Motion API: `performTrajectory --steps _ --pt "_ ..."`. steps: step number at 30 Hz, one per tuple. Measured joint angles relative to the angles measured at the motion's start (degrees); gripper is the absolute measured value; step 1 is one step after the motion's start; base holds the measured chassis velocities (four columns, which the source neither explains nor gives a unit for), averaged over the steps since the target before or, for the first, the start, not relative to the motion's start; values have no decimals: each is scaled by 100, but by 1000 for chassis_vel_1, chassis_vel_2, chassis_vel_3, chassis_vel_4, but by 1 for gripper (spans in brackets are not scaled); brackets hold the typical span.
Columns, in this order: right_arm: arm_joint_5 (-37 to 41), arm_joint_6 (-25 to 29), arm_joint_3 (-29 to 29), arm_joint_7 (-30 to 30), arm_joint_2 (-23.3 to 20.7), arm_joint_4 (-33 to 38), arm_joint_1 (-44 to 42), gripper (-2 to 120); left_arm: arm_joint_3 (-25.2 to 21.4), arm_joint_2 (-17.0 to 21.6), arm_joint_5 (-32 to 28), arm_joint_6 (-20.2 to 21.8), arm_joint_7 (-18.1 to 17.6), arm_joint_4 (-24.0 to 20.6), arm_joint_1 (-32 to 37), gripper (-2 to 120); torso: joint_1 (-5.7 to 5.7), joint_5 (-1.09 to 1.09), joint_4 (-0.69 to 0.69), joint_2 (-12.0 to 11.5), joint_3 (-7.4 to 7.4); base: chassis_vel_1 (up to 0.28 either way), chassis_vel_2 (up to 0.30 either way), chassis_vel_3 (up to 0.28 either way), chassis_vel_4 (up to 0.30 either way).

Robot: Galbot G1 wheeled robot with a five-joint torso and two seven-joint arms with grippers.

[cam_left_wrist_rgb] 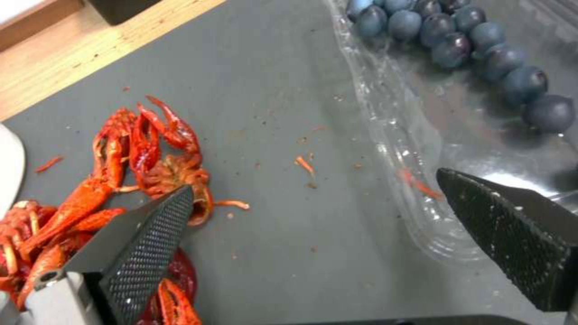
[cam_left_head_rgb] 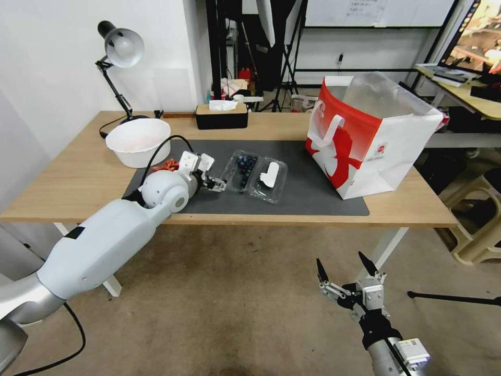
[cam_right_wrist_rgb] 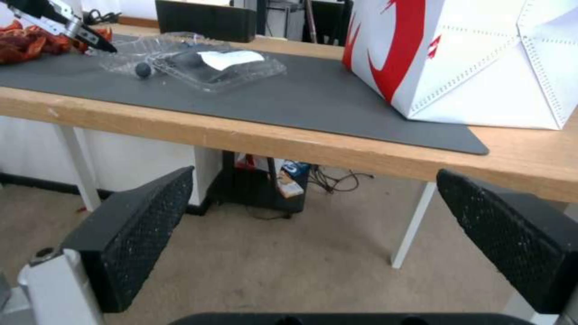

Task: Close the takeout container lid, then place the container into the takeout bag.

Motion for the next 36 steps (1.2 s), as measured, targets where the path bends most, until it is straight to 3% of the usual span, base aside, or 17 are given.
performTrajectory --steps 28,36 --pt "-11 -1 -16 35 -19 -72 69 100 -264 161 -89 -1 -76 -124 248 100 0 0 0 -1 0 0 0 0 0" --pt "-12 -17 -16 60 -55 -92 94 100 -449 285 -243 0 -191 -407 487 100 0 0 0 -1 0 0 0 0 0"
